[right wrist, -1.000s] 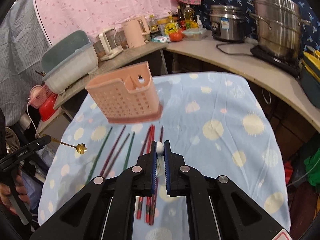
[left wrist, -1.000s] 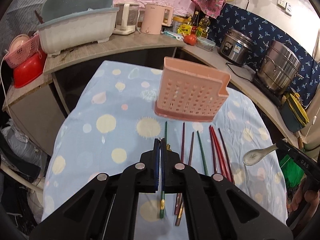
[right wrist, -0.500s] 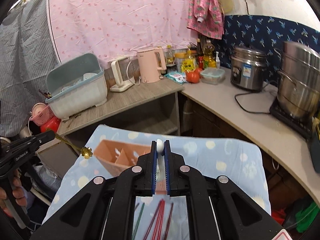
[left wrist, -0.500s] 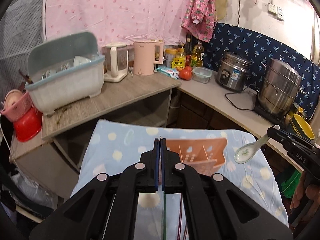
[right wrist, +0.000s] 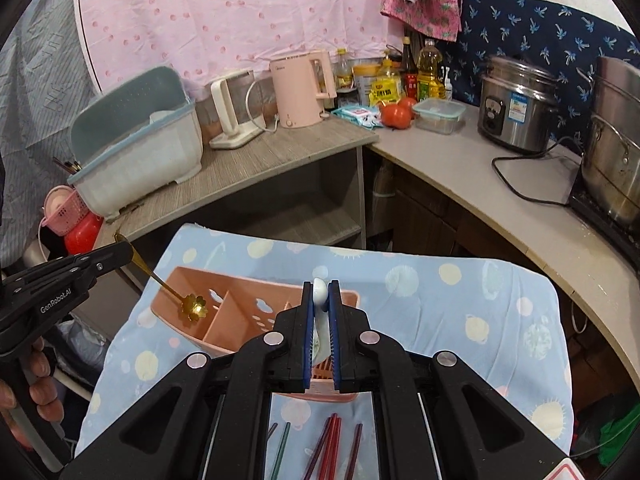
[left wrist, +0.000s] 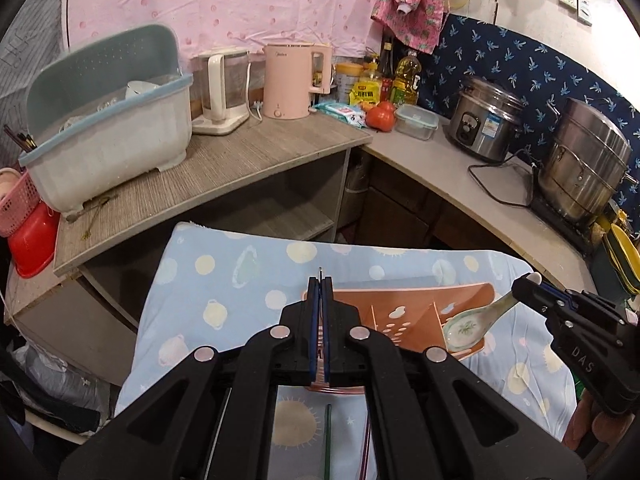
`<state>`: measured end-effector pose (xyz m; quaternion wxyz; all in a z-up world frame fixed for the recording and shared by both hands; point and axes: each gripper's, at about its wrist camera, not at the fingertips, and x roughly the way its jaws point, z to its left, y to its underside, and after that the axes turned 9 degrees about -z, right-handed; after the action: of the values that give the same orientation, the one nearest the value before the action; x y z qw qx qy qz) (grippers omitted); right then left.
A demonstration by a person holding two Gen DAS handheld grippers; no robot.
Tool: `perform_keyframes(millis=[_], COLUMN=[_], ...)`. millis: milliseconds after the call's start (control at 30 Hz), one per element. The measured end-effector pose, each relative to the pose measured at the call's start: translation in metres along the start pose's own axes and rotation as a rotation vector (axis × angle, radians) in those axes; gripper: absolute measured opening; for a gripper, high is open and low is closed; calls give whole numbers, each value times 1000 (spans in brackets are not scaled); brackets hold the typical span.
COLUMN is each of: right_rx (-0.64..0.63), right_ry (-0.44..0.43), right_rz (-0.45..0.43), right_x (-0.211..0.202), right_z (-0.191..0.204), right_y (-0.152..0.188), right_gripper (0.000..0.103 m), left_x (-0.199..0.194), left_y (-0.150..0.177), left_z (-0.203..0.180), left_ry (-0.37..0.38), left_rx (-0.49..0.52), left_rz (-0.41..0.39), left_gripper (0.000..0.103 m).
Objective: Organize utensils
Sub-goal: 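Carry both spoons over the pink caddy and drop them in, then move both open grippers back to the row of chopsticks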
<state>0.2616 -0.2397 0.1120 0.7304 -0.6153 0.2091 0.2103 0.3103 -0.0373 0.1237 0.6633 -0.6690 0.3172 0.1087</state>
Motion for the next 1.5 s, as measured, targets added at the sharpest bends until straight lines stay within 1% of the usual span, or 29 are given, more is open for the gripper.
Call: perform_keyframes(millis=[67, 100, 133, 167, 200, 233, 500, 667, 800, 867, 1000, 1200, 1333, 1433, 1500], right_rx=[4, 4, 3, 2, -2, -7, 2, 8, 15, 18, 23, 36, 54, 64, 57], right_ry=[11, 22, 28, 34, 40, 42, 40, 45, 51, 57, 74, 96, 109, 116, 124], right_rz=[-6, -14, -19, -30, -36, -39, -36, -19, 8, 22, 56, 137, 170, 191, 204], right_x=[3, 3, 2, -1, -2, -2, -14, -32, -48, -56, -73, -90, -98, -102, -105], right_z=[-1, -2, -2, -2, -2, -1, -4, -7, -9, -11, -13, -17, -21, -23, -22], right_y=[1, 1, 1, 2, 1, 1, 10, 31, 56, 69, 100, 152, 178, 195, 207], right_gripper=[9, 16, 23, 26, 29, 30, 32, 32, 32, 32, 32, 32, 32, 32, 32], left_x=[5, 7, 7, 8, 8, 7, -3, -21, -35, -42, -53, -62, -67, -71, -74], left_y=[3, 5, 5, 6, 7, 7, 17, 34, 56, 71, 101, 152, 180, 199, 211], left_z=[0, 1, 1, 2, 2, 2, 7, 9, 9, 9, 9, 15, 21, 24, 23], left_ry=[0, -7, -9, -16, -23, -30, -37, -38, -33, -42, -32, -47, -54, -46, -46], left_rx=[-5, -11, -12, -16, -21, -22, -34, -39, -44, -38, -38, -47, -67, -91, -88], left_rz=[8, 8, 8, 7, 3, -5, 1, 10, 30, 43, 77, 152, 196, 230, 243], left_gripper=[3, 6, 15, 22, 33, 35, 35, 35, 35, 35, 35, 35, 35, 35, 35])
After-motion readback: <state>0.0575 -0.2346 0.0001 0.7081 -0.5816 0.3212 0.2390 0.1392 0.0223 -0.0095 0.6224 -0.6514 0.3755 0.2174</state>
